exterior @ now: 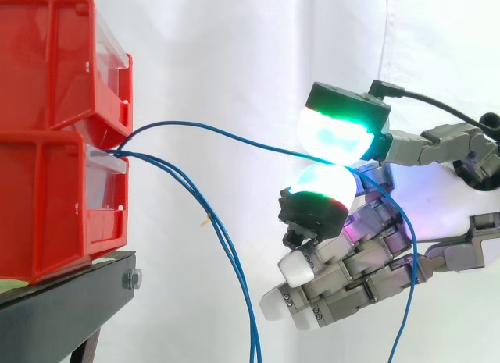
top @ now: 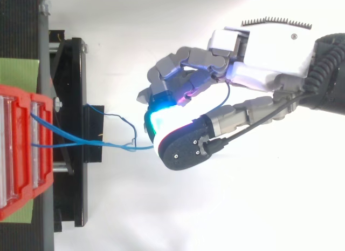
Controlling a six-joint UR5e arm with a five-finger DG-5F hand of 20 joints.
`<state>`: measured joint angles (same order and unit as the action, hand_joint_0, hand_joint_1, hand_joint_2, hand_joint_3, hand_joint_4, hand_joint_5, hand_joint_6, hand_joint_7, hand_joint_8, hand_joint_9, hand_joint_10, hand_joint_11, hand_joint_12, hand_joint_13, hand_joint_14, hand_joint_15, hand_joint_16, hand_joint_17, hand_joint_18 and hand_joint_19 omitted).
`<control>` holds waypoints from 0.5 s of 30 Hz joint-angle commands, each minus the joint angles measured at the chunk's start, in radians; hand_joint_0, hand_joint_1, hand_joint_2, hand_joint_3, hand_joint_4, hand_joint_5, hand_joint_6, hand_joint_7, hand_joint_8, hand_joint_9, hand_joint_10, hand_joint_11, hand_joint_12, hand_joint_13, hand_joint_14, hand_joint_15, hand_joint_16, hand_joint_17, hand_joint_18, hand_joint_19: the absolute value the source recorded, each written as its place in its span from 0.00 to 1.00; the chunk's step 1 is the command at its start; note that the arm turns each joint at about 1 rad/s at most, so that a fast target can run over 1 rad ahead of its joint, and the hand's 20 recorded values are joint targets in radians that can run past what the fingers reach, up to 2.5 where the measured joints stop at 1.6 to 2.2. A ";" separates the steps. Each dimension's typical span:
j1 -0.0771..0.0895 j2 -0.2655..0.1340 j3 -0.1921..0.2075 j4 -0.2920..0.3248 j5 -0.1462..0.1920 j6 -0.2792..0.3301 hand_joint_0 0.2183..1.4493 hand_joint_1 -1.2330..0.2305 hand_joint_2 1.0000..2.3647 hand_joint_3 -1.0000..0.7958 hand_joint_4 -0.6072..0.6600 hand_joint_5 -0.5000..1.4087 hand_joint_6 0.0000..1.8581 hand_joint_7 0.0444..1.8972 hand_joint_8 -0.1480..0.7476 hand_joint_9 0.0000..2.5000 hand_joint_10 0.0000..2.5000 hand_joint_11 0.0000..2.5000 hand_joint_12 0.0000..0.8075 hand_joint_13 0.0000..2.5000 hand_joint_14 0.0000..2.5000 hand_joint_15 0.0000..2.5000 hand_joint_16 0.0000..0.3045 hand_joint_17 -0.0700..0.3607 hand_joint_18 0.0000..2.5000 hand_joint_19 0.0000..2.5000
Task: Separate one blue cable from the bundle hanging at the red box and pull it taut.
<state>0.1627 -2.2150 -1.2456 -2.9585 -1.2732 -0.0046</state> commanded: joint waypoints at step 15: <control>0.000 0.001 0.000 -0.001 0.000 0.000 0.46 0.36 0.00 0.33 0.55 0.14 0.52 0.82 0.62 0.33 0.00 0.12 0.36 0.19 0.00 0.01 0.08 0.28 0.07 0.00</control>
<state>0.1627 -2.2149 -1.2455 -2.9587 -1.2732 -0.0046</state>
